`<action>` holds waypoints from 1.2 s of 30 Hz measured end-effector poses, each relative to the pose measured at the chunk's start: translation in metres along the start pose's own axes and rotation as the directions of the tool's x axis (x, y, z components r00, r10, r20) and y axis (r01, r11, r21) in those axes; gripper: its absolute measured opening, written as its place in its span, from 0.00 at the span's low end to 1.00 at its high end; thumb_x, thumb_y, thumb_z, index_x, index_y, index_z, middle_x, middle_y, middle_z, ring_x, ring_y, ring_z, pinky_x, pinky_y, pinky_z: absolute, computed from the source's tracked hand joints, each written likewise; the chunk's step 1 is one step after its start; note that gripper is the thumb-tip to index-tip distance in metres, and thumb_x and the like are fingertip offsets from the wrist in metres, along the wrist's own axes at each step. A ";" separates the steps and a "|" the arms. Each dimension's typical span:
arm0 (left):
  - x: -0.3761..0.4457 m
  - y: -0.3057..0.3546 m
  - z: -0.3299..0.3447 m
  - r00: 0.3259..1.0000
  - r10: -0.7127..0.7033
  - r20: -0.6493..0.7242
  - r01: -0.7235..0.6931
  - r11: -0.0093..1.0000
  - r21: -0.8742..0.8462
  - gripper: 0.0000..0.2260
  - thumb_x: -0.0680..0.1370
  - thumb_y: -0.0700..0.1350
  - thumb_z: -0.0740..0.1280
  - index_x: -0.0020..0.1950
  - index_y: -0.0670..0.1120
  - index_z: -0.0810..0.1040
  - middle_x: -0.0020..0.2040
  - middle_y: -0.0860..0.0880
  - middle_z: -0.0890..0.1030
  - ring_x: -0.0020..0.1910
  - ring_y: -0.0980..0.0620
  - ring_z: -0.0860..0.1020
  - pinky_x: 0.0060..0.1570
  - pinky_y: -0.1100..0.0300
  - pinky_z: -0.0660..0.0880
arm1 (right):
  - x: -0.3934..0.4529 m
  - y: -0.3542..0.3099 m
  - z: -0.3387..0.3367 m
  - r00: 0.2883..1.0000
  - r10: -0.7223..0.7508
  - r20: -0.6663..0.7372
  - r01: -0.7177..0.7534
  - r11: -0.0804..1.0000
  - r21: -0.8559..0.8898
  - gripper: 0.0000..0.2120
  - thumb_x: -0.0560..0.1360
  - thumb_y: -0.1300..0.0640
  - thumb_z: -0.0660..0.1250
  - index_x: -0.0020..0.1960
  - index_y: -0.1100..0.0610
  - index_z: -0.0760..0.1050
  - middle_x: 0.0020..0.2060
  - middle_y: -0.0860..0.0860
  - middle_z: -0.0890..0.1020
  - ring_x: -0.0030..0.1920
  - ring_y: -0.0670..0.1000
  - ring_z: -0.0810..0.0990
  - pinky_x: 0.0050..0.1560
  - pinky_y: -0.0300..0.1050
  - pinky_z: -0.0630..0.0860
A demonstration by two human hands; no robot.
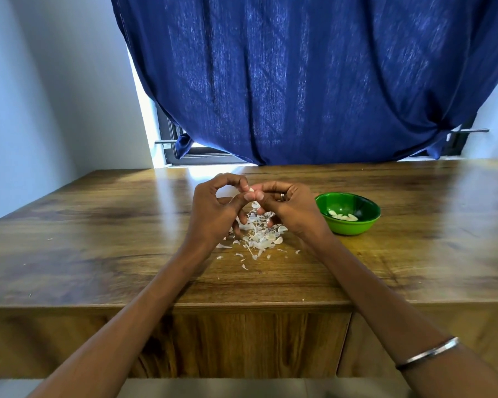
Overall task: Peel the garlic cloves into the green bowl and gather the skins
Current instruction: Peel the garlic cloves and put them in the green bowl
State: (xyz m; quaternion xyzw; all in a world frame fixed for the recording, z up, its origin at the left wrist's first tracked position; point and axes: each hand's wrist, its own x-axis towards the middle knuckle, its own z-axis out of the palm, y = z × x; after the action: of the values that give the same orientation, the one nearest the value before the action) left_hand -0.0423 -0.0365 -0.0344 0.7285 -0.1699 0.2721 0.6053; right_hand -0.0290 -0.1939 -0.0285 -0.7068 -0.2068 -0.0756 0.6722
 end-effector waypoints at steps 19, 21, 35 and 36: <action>0.002 -0.006 0.006 1.000 0.021 0.022 -0.022 1.000 0.018 0.04 0.80 0.37 0.71 0.51 0.38 0.78 0.35 0.50 0.79 0.26 0.50 0.77 0.19 0.59 0.73 | -0.004 0.000 0.011 0.999 0.029 0.017 -0.030 0.999 0.025 0.04 0.79 0.57 0.69 0.50 0.59 0.77 0.43 0.50 0.79 0.34 0.41 0.76 0.29 0.41 0.74; 0.003 -0.007 0.007 0.999 0.034 0.005 -0.034 0.999 0.010 0.04 0.80 0.37 0.71 0.51 0.38 0.77 0.34 0.50 0.80 0.25 0.48 0.77 0.18 0.56 0.73 | -0.004 0.001 0.012 1.000 0.011 -0.006 -0.011 0.999 0.043 0.04 0.79 0.58 0.69 0.50 0.59 0.77 0.43 0.52 0.80 0.34 0.41 0.76 0.28 0.41 0.74; 0.002 -0.001 0.007 0.999 -0.017 -0.028 0.017 1.000 0.002 0.06 0.78 0.42 0.73 0.48 0.42 0.77 0.34 0.45 0.79 0.24 0.44 0.76 0.20 0.53 0.74 | -0.003 -0.002 0.009 0.995 0.003 -0.098 -0.002 1.000 0.016 0.03 0.76 0.58 0.74 0.48 0.55 0.80 0.41 0.48 0.85 0.30 0.41 0.78 0.26 0.38 0.74; 0.001 -0.002 0.007 1.000 -0.016 -0.020 0.016 1.000 0.003 0.06 0.78 0.42 0.73 0.48 0.43 0.77 0.35 0.45 0.79 0.24 0.44 0.76 0.20 0.52 0.75 | -0.003 -0.002 0.009 0.995 0.008 -0.099 -0.006 1.000 0.025 0.03 0.76 0.58 0.74 0.48 0.55 0.80 0.40 0.48 0.84 0.30 0.41 0.78 0.26 0.38 0.73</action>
State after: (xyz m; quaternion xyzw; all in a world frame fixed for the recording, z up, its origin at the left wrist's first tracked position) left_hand -0.0390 -0.0429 -0.0357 0.7282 -0.1577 0.2749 0.6078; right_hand -0.0339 -0.1859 -0.0290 -0.6945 -0.1714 -0.1057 0.6907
